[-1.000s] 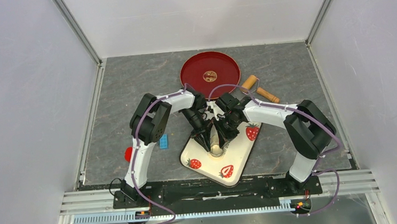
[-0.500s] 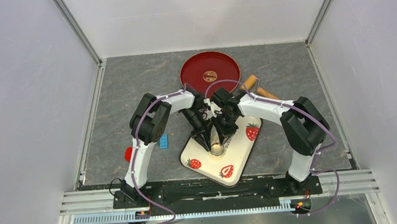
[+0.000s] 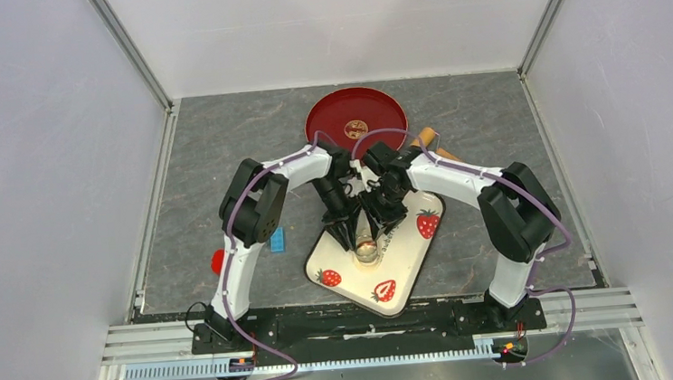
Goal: Roll out the dumpling wrappers from the dough
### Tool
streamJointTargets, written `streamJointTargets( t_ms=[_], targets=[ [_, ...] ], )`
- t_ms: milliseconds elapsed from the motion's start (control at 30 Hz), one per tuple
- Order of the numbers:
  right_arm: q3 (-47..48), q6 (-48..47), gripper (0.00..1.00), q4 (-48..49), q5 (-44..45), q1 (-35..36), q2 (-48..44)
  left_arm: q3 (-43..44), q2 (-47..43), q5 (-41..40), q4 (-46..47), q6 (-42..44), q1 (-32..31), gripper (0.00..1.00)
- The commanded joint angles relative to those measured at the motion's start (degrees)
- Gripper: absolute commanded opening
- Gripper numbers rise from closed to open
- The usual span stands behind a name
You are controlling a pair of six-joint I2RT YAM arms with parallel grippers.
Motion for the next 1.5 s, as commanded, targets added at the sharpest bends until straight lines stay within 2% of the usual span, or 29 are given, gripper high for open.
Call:
streamJointTargets(
  t_ms=[0, 333, 400, 467, 533, 667, 800, 867, 1033, 1267, 1467],
  targets=[
    [3.67, -0.75, 0.4, 0.8, 2.29, -2.46, -1.82, 2.54, -4.68, -9.15, 3.13, 1.9, 1.21, 0.3],
    [5.53, -0.2, 0.47, 1.09, -2.09, -4.5, -2.41, -2.44, -12.79, -6.32, 10.36, 0.34, 5.05, 0.48],
    [5.35, -0.22, 0.47, 1.3, -2.55, -4.71, -2.7, -4.53, -15.12, -7.04, 12.71, -0.51, 6.61, 0.54],
    [5.26, -0.15, 0.47, 1.35, -3.21, -4.93, -2.79, -6.79, -18.06, -9.23, 15.27, -1.65, 8.37, 0.67],
    [5.03, -0.15, 0.47, 1.7, -4.4, -5.02, -2.81, -9.39, -21.56, -12.4, 18.02, -3.03, 10.31, 0.7],
    [3.06, -0.38, 0.44, 3.31, -8.34, -4.97, -3.03, -18.46, -31.46, -18.12, 28.28, -8.52, 15.64, 0.73],
    [0.13, -0.83, 0.39, 4.51, -11.5, -4.82, -3.07, -29.34, -40.06, -12.72, 40.23, -15.19, 23.02, 0.74],
    [-0.92, -1.66, 0.36, 4.14, -11.84, -4.49, -2.81, -32.13, -42.29, -11.05, 43.13, -16.07, 24.73, 0.74],
    [-2.89, -3.04, 0.31, 3.33, -11.62, -3.26, -2.79, -32.54, -41.05, -9.12, 41.08, -14.0, 24.91, 0.75],
    [-3.75, -2.55, 0.29, 3.55, -11.93, -1.92, -3.08, -32.03, -38.34, -8.21, 38.71, -11.21, 24.91, 0.76],
    [-3.83, -1.91, 0.24, 3.72, -12.12, -1.08, -3.02, -31.58, -36.75, -6.68, 38.27, -10.66, 24.75, 0.77]
  ],
)
